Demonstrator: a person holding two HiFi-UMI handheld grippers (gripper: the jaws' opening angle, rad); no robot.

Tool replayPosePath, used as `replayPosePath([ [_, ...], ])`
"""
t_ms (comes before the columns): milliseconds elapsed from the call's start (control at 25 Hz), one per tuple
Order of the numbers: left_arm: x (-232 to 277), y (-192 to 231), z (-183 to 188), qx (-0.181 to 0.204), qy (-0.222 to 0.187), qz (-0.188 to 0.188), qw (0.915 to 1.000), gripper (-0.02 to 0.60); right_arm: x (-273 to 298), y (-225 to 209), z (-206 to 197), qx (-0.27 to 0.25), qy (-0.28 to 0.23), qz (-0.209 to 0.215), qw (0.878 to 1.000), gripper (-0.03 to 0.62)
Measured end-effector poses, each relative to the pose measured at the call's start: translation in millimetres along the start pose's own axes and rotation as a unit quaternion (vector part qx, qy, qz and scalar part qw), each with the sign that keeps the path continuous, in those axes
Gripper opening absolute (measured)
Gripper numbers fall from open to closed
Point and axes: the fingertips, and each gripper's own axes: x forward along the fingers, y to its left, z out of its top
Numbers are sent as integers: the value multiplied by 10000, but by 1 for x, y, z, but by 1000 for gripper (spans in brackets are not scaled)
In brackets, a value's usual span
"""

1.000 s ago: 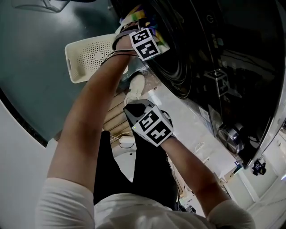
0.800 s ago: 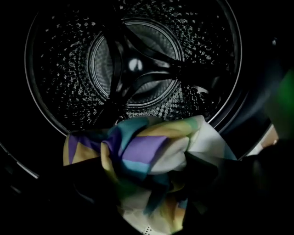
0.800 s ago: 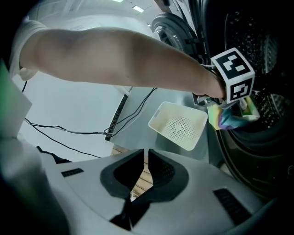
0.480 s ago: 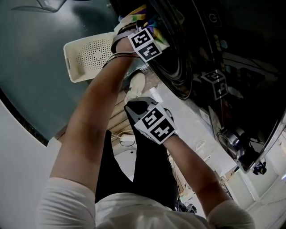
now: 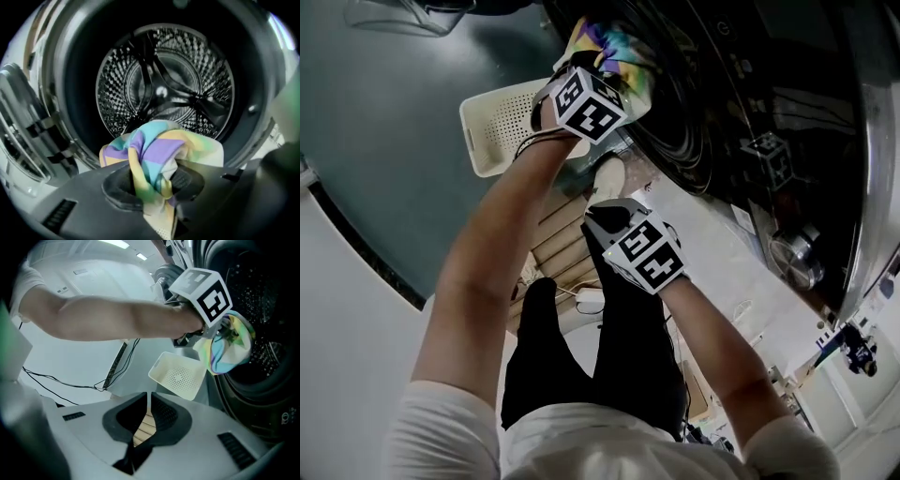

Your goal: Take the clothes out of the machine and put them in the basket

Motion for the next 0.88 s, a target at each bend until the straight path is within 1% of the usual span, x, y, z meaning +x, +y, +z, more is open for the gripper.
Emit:
replayPosePath([
  [160,-31,-4,-6,-22,-198,-116,9997,120,12,14,0,27,-94,-18,10000,29],
  [320,-69,0,-15,-116,-515,-250,9983,120,36,30,1,-63,-208,-12,9998,29],
  [640,-169,-8,2,-318,-1221,-420,9911,120,42,66,-7,-104,-265,-101,9995,29],
  [720,-194,-7,2,-371,-1320,-468,9895,120,45,75,-7,-128,-307,-130,9994,29],
  [880,-242,-2,-1,-348,-1471,-545,9870,120,51,91,-4,-149,-414,-160,9989,29],
])
